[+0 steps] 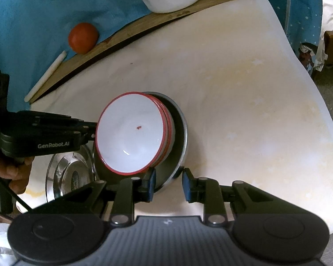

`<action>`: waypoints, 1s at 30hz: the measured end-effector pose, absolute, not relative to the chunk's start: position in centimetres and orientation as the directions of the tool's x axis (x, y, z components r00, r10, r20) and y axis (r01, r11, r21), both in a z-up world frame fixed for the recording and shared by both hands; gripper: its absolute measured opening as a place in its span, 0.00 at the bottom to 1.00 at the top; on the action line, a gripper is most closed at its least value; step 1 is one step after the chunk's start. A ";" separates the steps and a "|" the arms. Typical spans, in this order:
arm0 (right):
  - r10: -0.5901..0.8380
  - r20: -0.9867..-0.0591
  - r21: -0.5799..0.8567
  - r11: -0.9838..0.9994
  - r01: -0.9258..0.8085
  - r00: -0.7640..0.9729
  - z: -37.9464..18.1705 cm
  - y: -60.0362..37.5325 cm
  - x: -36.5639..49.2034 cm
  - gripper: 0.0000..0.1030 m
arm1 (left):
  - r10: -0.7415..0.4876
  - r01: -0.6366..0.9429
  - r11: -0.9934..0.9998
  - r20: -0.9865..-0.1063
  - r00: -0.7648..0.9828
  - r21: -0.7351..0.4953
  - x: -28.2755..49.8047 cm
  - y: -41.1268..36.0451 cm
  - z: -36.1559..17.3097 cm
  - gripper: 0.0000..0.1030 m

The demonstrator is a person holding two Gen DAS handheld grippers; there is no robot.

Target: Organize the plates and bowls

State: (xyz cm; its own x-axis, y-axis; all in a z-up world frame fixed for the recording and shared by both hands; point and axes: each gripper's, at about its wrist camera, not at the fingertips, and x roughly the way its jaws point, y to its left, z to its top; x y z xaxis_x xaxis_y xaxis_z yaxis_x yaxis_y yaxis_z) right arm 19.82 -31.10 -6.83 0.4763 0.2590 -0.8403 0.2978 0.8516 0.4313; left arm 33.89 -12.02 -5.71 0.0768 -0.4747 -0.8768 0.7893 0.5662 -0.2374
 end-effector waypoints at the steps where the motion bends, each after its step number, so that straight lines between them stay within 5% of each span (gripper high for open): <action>1: 0.257 -0.841 0.430 0.852 0.299 0.475 -6.8 -31.1 19.8 0.26 | -0.476 0.780 0.576 -0.876 0.077 -0.245 33.9 -12.0 -5.7 0.06; 30: 0.293 -0.804 0.418 0.897 0.141 0.518 -3.2 -33.0 21.2 0.22 | -0.523 0.600 0.746 -0.813 0.257 -0.290 31.3 -10.3 -1.3 0.06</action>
State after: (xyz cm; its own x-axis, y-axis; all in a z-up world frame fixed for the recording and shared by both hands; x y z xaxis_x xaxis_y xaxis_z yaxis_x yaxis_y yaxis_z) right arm 21.16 -33.03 -3.20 0.5181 0.2931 -0.8035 0.1408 0.8974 0.4182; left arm 31.34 -10.35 -1.33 0.2575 -0.5227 -0.8127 0.6000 0.7458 -0.2895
